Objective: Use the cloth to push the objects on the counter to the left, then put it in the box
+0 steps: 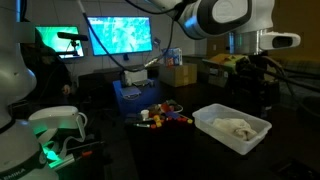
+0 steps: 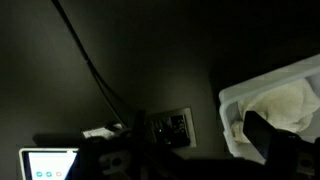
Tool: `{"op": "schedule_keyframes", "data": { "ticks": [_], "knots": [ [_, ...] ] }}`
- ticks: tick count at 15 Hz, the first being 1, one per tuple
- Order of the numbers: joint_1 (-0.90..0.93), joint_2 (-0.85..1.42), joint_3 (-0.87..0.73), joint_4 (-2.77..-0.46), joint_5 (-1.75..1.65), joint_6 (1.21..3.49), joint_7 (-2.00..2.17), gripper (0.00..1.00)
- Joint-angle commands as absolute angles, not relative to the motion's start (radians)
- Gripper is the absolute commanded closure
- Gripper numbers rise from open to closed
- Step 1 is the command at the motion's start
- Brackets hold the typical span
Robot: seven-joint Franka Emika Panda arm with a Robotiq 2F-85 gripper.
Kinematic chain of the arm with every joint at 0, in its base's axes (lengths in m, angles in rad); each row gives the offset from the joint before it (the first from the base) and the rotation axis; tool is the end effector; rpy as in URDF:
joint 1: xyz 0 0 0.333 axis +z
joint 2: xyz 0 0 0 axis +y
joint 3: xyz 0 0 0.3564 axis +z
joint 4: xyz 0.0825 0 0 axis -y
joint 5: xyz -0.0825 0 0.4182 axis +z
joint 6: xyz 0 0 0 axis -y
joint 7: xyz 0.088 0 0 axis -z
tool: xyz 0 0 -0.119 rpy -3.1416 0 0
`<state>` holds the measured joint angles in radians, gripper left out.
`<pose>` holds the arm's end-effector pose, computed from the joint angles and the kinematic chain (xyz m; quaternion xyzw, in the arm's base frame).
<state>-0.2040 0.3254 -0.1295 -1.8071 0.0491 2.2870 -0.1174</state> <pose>0.6596 -0.2195 0.3890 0.9900 -0.1171 0.0766 0.0182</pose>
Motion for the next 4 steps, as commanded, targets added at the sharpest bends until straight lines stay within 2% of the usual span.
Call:
{"op": "schedule_keyframes", "data": {
  "ticks": [1,2,4],
  "knots": [
    [-0.274,0.142,-0.127,-2.057,0.127,2.309,-0.316,0.00],
    [-0.241,0.255,-0.136,-1.914,0.086,2.284,-0.222,0.00],
    [-0.253,0.234,-0.145,-1.947,0.091,2.285,-0.240,0.00]
  ]
}}
